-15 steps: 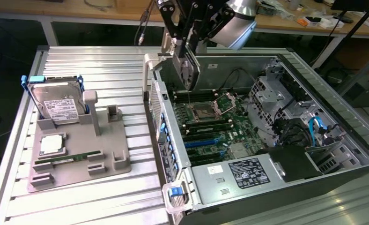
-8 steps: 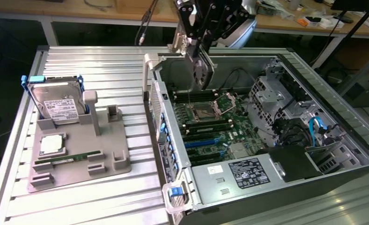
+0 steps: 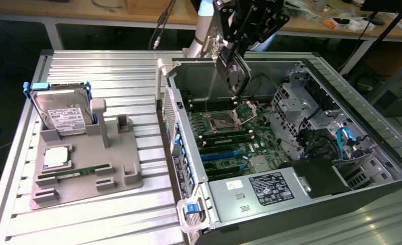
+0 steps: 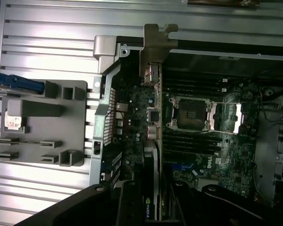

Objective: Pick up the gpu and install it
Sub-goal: 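Pick up the gpu and move the gpu toward the slot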

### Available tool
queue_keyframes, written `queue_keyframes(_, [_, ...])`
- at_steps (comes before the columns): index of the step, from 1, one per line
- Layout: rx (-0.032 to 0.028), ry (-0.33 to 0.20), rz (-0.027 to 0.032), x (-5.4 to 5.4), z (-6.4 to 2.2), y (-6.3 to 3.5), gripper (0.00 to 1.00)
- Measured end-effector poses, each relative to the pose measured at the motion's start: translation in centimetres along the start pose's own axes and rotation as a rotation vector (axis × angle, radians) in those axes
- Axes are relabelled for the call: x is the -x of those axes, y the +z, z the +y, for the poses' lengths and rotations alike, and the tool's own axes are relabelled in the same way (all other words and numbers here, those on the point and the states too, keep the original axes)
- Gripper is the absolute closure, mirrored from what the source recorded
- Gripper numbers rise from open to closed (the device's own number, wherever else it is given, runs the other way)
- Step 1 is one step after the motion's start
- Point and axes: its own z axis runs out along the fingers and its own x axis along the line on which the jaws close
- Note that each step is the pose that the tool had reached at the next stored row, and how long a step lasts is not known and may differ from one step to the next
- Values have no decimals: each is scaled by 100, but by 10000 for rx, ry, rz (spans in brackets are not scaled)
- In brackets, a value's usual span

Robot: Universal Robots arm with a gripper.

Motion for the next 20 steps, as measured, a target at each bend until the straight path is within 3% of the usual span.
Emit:
queue_keyframes(1, [1, 2, 17, 28, -3, -3, 73])
queue_keyframes(3, [15, 9, 152, 113, -10, -11, 73])
queue_keyframes(11, [102, 67, 1066, 431, -40, -27, 73])
queue_keyframes(16, [144, 92, 1461, 625, -59, -30, 73])
queue_keyframes(18, [154, 101, 1590, 707, -67, -31, 73])
queue_keyframes(20, [161, 105, 1670, 782, -74, -29, 73])
